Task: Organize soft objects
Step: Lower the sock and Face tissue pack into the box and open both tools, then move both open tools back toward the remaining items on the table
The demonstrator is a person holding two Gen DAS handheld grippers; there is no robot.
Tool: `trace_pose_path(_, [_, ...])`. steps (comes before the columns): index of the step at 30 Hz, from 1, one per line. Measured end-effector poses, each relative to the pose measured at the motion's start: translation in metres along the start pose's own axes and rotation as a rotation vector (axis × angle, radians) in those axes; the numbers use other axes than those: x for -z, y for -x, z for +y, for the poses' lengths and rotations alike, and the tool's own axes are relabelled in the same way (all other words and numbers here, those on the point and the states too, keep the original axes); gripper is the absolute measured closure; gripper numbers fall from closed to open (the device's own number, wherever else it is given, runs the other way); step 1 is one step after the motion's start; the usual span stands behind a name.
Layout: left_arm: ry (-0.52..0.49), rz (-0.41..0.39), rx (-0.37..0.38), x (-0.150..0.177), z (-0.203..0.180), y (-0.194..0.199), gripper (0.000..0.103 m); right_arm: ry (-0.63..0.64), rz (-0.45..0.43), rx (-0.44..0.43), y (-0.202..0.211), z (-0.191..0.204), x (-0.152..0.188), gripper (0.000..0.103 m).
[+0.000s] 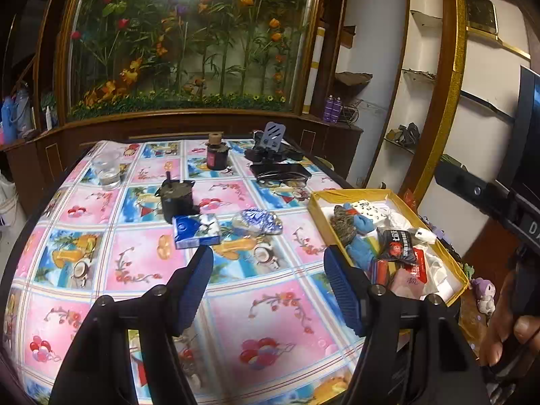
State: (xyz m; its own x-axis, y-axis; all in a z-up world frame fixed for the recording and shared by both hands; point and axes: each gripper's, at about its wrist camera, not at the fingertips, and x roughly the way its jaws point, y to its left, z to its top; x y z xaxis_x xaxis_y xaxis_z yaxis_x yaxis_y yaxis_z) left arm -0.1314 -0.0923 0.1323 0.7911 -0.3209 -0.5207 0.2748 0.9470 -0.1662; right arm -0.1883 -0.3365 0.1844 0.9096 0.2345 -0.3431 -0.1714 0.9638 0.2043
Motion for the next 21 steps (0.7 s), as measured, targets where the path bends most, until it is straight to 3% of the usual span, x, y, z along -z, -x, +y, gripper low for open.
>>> trace_pose_path(9, [0.086,0.016,-0.013,0.016,0.039,-0.005,0.036,-0.020,0.010,0.032,-0.012,-0.023,0.021,0.040])
trace_pose_path(14, [0.089,0.035,-0.004,0.027,0.040,-0.018,0.036,-0.006,0.011,0.052,-0.016,-0.023,0.021,0.039])
trace_pose_path(21, [0.094,-0.006,-0.021,0.028,0.047,-0.009,0.036,-0.008,0.014,0.048,-0.021,-0.020,0.023,0.038])
